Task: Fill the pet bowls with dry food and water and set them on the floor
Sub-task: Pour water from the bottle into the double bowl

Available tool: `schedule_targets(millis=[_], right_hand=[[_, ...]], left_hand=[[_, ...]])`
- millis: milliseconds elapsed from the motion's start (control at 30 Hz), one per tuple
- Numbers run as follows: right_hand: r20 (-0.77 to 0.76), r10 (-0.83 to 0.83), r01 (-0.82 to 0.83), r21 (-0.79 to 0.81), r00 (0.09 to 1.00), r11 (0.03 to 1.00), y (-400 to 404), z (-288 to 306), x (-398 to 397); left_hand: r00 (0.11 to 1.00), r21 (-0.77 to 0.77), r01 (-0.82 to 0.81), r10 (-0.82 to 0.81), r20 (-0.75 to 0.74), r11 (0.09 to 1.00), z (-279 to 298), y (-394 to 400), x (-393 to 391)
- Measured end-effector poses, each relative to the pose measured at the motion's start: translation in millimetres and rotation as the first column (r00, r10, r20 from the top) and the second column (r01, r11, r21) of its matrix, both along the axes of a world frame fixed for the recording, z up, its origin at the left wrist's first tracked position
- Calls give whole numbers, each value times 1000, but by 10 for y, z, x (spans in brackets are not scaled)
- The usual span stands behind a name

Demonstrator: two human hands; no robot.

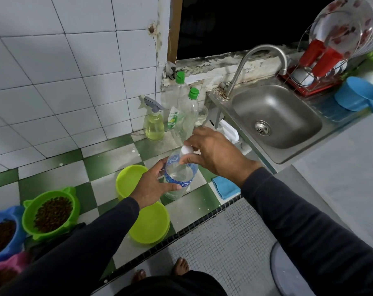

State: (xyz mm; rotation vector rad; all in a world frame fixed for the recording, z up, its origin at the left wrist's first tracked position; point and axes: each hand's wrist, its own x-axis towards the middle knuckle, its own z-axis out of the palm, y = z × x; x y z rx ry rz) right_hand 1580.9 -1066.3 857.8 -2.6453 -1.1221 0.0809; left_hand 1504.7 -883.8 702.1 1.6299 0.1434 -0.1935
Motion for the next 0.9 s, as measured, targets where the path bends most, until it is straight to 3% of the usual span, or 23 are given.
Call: schedule_targets(millis=[167,233,333,433,667,767,900], right_hand=[[137,-84,103,-138,987,985,9,56,-13],[148,-82,89,-39,986,995,-42,43,-4],[-1,-7,7,150,1000,989,-109,-6,-3],[-143,59,-29,199,988,980,-101,-60,8],[-18,-165,166,115,986,979,-24,-77,-4],[-109,-65,89,224,992,971,-66,-86,-22],[-155,33,4,227,987,974,-76,-94,-24]], left_hand=[[1000,15,3,-3,5,1000,-20,27,-1],[1000,22,8,-9,7,1000,-27,30,4],[1000,15,1,-1,1,1000,-28,22,0],[1000,-12,-14,14,-3,1000,-29,14,3],[1000,-9,0,0,-9,1000,-55,18,0],[1000,-15,-8,7,-14,1000,-51,13,-1],[1000,-40,-22,21,-14,999,-40,-4,3]])
